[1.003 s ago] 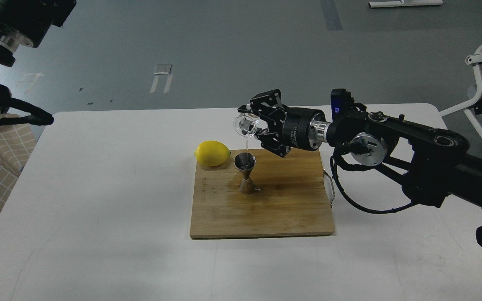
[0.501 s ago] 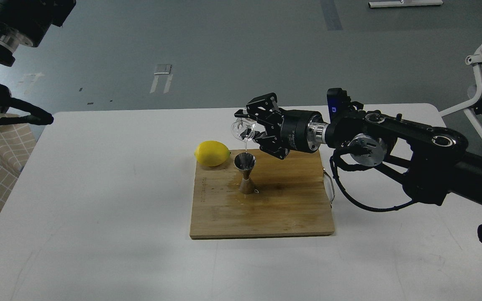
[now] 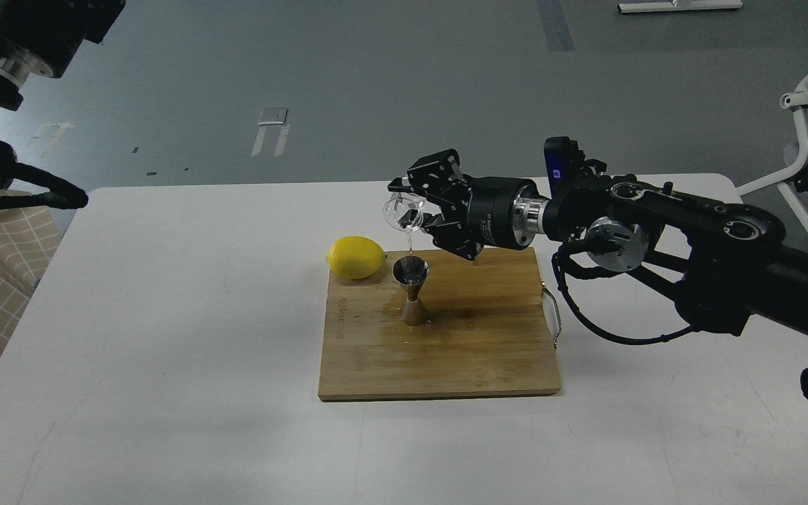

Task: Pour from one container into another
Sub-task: 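Hold the glass cup tipped over the jigger mouth to pour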

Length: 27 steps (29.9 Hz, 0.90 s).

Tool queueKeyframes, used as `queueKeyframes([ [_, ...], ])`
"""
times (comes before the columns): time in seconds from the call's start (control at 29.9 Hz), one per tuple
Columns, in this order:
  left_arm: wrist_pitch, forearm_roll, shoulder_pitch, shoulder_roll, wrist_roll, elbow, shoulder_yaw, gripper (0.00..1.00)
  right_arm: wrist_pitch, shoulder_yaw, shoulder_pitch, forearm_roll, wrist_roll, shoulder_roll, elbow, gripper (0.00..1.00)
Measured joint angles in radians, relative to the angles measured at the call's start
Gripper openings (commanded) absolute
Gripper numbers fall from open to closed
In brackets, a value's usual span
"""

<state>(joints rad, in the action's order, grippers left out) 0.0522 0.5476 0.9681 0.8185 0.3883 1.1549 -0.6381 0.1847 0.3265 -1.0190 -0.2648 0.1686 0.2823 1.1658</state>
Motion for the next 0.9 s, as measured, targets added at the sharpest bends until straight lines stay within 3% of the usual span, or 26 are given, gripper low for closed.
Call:
queueKeyframes([
  [0.9, 0.000, 0.000, 0.003, 0.001, 0.000, 0.001, 0.000, 0.97, 0.015, -0.060, -0.050, -0.041, -0.004, 0.000, 0.004, 0.42],
])
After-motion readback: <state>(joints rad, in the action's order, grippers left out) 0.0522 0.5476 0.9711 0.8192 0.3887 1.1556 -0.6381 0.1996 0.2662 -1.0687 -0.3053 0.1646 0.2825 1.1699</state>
